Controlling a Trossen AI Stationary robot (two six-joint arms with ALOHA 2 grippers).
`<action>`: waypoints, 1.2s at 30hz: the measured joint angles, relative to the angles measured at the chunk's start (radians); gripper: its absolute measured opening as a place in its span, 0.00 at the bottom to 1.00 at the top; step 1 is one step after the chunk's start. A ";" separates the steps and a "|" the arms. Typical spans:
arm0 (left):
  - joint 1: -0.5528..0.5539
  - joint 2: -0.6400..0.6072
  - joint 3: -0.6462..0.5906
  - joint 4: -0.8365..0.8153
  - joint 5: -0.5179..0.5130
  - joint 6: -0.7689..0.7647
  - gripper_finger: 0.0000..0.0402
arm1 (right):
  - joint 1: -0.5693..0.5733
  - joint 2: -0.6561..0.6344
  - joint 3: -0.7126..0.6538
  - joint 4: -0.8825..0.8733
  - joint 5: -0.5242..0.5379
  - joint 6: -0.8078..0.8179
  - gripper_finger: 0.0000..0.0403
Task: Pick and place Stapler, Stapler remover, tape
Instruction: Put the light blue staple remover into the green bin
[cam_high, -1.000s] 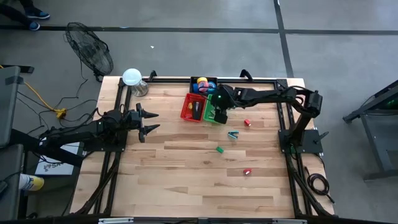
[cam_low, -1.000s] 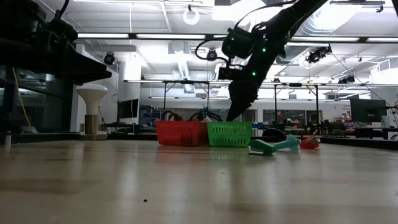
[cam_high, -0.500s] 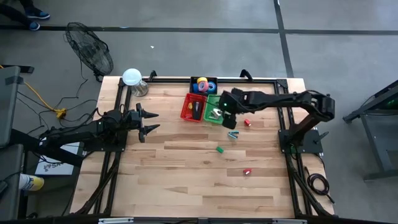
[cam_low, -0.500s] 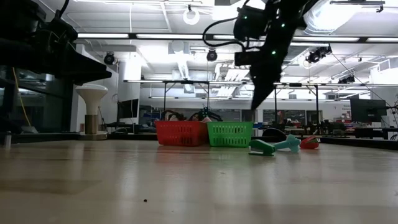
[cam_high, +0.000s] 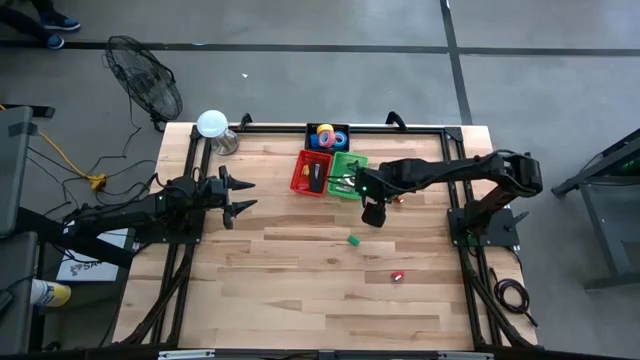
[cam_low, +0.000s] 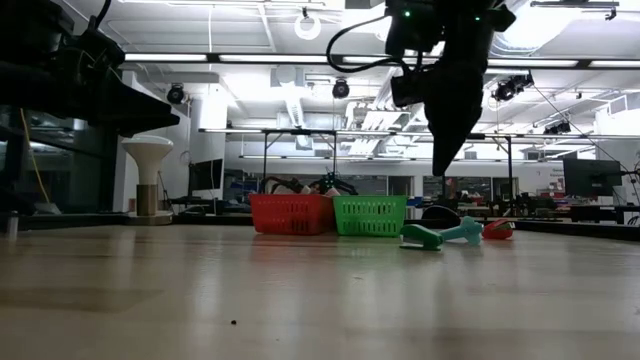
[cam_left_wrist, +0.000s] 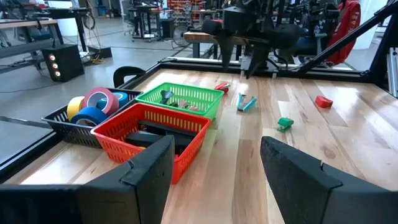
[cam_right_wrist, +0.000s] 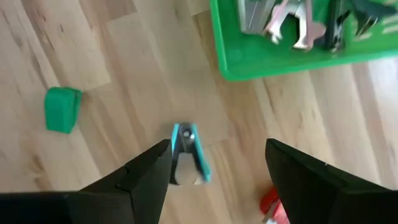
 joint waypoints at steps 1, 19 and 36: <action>0.000 0.000 0.000 0.000 0.000 0.000 0.58 | 0.008 0.000 0.000 -0.006 0.000 0.017 0.62; 0.000 0.000 0.000 0.000 0.000 0.000 0.58 | 0.053 0.121 0.000 -0.014 -0.004 0.046 0.62; 0.000 0.000 0.000 0.000 0.000 0.000 0.58 | 0.045 0.161 0.000 -0.015 -0.062 0.071 0.86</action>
